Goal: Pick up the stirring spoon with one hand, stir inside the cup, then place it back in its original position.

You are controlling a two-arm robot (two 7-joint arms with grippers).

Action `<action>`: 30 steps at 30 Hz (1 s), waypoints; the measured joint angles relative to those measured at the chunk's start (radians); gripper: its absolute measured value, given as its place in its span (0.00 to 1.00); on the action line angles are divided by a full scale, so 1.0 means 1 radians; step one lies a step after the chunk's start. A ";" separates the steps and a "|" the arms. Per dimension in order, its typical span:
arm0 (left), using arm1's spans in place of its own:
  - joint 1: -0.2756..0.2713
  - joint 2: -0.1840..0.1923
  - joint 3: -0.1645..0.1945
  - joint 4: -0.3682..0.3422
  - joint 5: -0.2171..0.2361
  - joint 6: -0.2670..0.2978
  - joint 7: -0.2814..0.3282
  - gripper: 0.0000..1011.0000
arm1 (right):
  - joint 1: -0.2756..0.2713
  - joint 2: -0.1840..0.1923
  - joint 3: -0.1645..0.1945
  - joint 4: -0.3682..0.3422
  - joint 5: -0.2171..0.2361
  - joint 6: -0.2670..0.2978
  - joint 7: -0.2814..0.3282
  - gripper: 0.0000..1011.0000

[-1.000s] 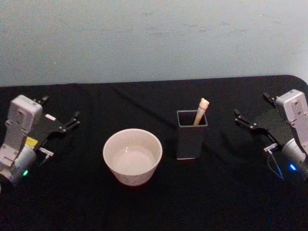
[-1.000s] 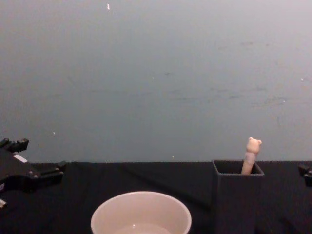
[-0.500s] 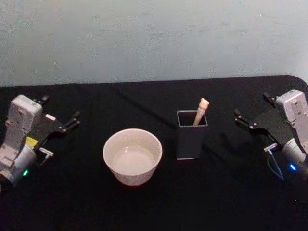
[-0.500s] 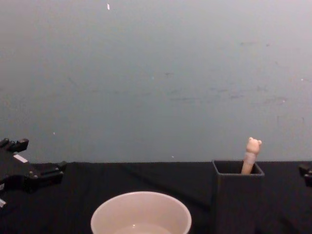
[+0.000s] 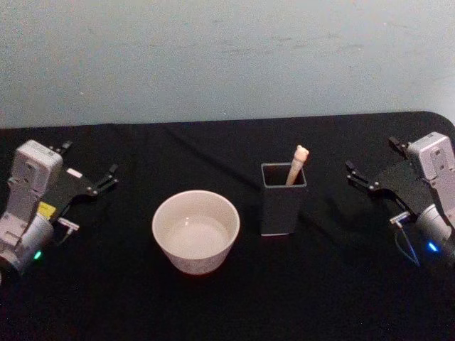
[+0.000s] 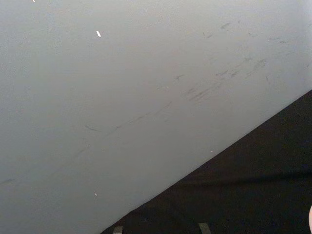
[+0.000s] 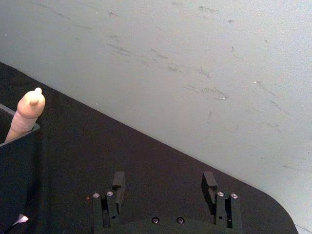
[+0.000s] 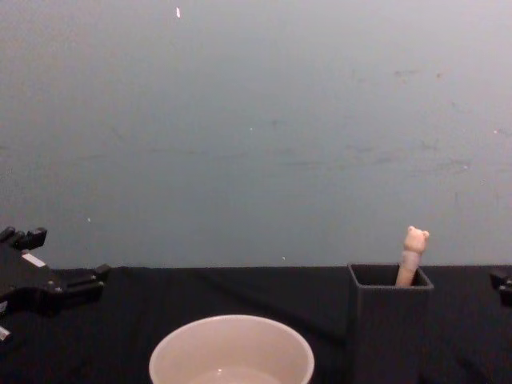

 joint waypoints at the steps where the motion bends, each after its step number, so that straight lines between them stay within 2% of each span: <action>1: 0.000 0.000 0.000 0.000 0.000 0.000 0.000 0.99 | 0.000 0.000 0.000 0.000 0.000 0.000 0.000 0.99; 30: 0.000 0.000 0.000 0.000 0.000 0.000 0.000 0.99 | 0.000 0.000 0.001 0.000 0.000 0.000 0.001 0.99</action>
